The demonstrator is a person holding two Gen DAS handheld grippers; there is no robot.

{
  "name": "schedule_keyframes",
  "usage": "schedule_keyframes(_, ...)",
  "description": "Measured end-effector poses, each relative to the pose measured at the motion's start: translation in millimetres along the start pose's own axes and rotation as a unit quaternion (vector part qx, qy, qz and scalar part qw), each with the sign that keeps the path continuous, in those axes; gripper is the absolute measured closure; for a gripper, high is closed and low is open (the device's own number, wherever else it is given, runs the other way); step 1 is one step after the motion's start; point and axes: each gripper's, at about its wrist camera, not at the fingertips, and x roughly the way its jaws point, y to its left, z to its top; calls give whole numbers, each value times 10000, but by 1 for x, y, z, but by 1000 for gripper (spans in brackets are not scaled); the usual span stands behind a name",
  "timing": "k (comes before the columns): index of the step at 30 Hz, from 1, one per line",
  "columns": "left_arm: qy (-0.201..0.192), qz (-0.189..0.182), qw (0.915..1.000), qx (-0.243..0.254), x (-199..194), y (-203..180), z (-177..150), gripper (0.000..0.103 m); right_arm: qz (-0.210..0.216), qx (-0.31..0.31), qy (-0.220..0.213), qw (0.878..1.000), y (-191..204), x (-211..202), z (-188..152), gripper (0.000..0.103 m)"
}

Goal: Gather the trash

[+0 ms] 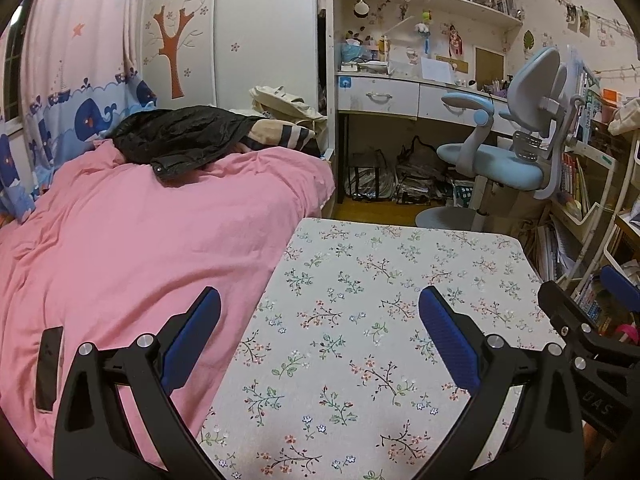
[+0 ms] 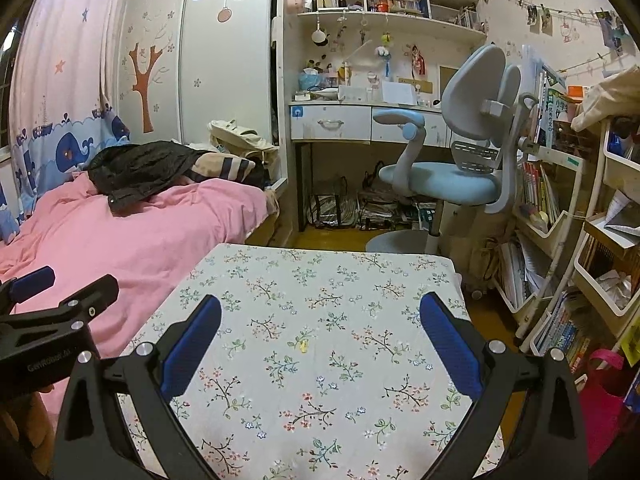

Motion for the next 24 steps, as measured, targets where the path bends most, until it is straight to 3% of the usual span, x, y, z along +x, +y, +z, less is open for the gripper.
schedule_keyframes(24,-17,22,10000,6,-1,-1,3,7,10,0,-10,10000,-1,-1,0,7)
